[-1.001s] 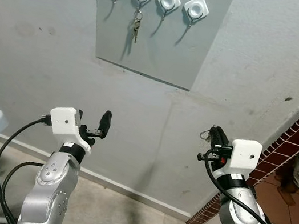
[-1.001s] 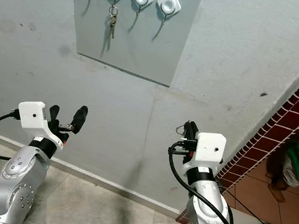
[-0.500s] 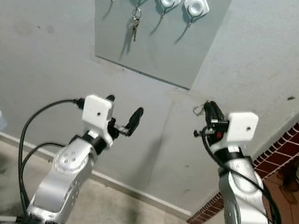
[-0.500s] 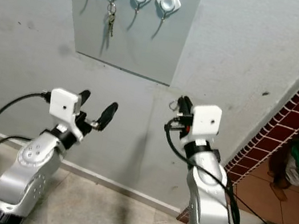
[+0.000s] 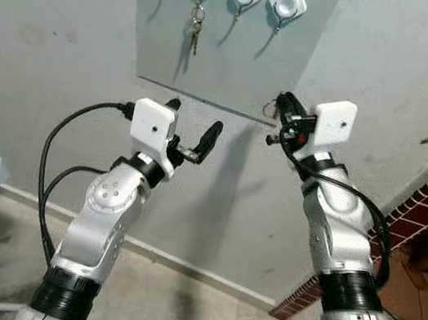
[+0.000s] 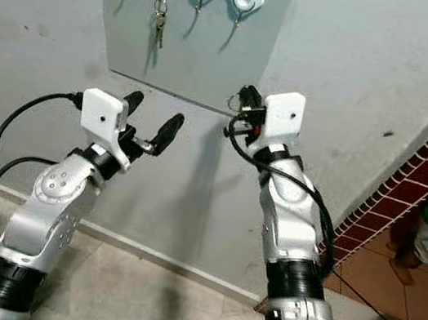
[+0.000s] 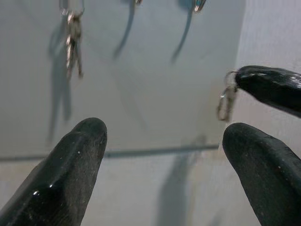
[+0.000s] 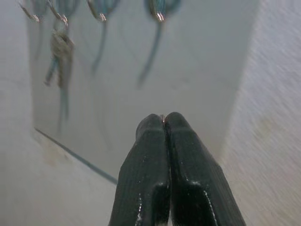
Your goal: Hang keys on a hook
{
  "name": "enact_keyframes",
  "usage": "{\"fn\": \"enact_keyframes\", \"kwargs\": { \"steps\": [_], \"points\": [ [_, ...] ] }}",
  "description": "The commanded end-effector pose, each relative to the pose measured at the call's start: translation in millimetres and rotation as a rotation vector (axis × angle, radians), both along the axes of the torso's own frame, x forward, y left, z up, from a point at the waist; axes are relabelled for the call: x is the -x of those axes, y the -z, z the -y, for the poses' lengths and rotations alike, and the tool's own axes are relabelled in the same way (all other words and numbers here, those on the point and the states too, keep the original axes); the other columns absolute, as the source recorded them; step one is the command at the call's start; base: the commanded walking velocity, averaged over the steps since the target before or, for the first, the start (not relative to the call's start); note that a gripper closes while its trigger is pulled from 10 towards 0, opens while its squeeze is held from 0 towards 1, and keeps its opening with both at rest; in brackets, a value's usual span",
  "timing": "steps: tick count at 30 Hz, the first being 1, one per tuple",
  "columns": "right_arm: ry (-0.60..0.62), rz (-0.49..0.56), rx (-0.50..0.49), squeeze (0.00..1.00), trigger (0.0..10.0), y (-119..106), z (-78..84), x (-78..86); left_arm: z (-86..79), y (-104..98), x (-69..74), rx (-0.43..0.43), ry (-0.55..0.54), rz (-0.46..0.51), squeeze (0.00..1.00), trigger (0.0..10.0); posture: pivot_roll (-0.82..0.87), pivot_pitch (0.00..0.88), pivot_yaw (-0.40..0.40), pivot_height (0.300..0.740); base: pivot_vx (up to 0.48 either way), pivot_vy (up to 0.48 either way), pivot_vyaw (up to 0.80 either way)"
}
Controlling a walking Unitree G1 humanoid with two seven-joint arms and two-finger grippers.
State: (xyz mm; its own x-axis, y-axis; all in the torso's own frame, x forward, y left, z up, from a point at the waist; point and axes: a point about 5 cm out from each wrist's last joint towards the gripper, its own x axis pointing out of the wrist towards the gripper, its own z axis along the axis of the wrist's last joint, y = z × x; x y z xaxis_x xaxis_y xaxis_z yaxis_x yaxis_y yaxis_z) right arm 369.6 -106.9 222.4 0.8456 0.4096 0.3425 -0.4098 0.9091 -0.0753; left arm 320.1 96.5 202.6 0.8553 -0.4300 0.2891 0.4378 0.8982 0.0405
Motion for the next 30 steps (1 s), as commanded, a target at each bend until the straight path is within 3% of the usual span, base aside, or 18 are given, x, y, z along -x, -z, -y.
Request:
{"fn": "enact_keyframes", "kwargs": {
  "steps": [1,9,10,19,26,30],
  "points": [
    [-0.008,0.027,-0.029,0.0,10.0,-9,1.4,-3.3,1.2,0,-1.6,-0.004,0.012,0.003,0.0,10.0,-0.03,0.052,-0.024,0.732,0.0,0.0,0.0],
    [-0.071,0.049,-0.186,0.0,10.0,-26,-8.3,-10.9,6.8,-3,-1.7,-0.017,0.037,0.023,0.0,10.0,-0.03,0.05,-0.025,0.732,0.0,0.0,0.0],
    [-0.093,0.049,-0.247,0.0,10.0,-31,-9.8,-12.6,9.0,-4,-2.0,-0.021,0.046,0.028,0.0,10.0,-0.02,0.045,-0.025,0.732,0.0,0.0,0.0],
    [-0.143,0.071,-0.397,0.0,10.0,-46,-12.8,-15.9,13.7,-7,-1.3,-0.021,0.069,0.039,0.0,10.0,-0.02,0.042,-0.019,0.732,0.0,0.0,0.0],
    [-0.186,0.088,-0.414,0.0,10.0,-51,-14.8,-15.3,14.6,-6,-1.2,-0.02,0.073,0.038,0.0,10.0,-0.03,0.045,-0.019,0.732,0.0,0.0,0.0],
    [-0.27,0.078,-0.405,0.0,10.0,-47,-21.5,-10.9,15.1,-5,-0.8,-0.019,0.074,0.037,0.0,10.0,-0.03,0.051,-0.02,0.732,0.0,0.0,0.0]
  ]
}}
